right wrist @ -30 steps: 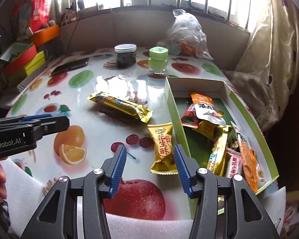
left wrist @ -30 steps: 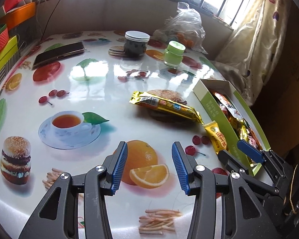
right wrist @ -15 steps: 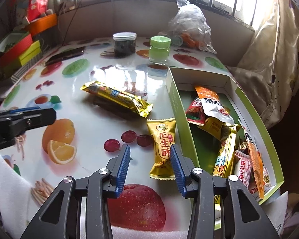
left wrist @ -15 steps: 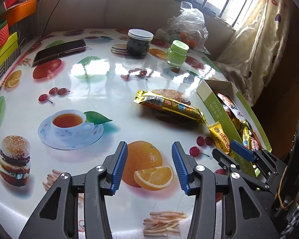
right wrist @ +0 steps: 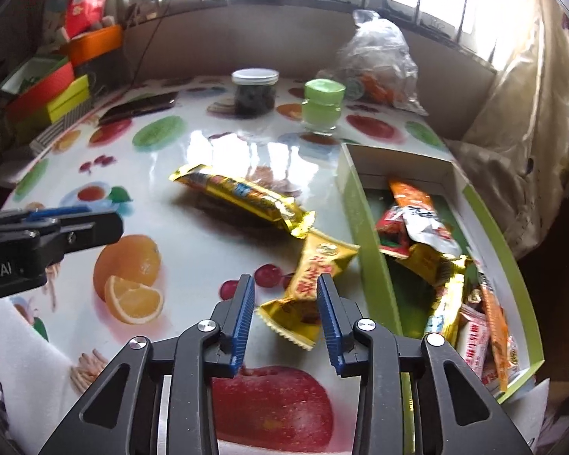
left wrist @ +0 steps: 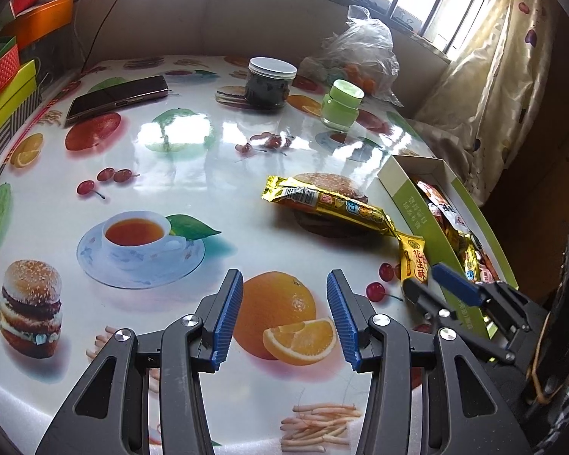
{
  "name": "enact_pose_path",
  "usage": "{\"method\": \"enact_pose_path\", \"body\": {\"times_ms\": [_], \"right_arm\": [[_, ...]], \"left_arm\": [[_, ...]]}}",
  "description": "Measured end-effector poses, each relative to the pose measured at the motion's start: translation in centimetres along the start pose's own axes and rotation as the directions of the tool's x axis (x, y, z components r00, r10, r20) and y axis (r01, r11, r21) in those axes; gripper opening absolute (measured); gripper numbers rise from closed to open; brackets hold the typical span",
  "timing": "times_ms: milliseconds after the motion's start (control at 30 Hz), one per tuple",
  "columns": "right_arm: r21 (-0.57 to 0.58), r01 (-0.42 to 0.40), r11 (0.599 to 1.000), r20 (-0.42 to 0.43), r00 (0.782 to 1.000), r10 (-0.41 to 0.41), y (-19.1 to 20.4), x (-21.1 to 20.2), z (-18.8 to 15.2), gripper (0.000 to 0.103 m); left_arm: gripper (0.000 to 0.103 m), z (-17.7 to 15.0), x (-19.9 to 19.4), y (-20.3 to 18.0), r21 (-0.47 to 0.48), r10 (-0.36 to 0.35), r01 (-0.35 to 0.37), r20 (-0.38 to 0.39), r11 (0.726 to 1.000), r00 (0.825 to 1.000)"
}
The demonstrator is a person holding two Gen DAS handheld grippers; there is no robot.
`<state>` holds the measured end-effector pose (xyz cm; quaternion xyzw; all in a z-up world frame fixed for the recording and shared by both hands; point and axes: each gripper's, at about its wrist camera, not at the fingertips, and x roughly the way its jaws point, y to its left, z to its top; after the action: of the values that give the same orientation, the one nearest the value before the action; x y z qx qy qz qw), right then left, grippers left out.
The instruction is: Organize snacks
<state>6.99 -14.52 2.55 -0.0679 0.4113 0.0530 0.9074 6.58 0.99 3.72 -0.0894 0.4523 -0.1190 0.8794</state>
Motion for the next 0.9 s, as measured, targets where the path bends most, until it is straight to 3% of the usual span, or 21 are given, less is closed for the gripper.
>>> {"method": "enact_pose_path", "body": {"times_ms": [133,467,600,900], "right_arm": [[0.036,0.022,0.999,-0.033,0.999,-0.021,-0.9,0.6,0.0,0.036],[0.042,-0.022,0.999,-0.088,0.996,0.026,0.0,2.4,0.1,0.036],[0.053,-0.040,0.998,-0.085,0.995,0.045,0.0,2.5,0.2,0.025],[0.040,-0.106,0.994,-0.084,0.991,0.109,0.5,1.9,-0.3,0.020]], "left_arm": [[0.047,0.0,0.3,0.2,-0.002,0.000,0.000,-0.007,1.000,1.000],[0.047,0.2,0.7,0.6,0.001,0.007,-0.007,-0.020,1.000,1.000],[0.047,0.7,1.1,0.7,0.015,0.014,-0.014,-0.025,1.000,1.000],[0.047,2.6,2.3,0.0,0.082,-0.004,0.007,-0.036,0.997,0.999]]}}
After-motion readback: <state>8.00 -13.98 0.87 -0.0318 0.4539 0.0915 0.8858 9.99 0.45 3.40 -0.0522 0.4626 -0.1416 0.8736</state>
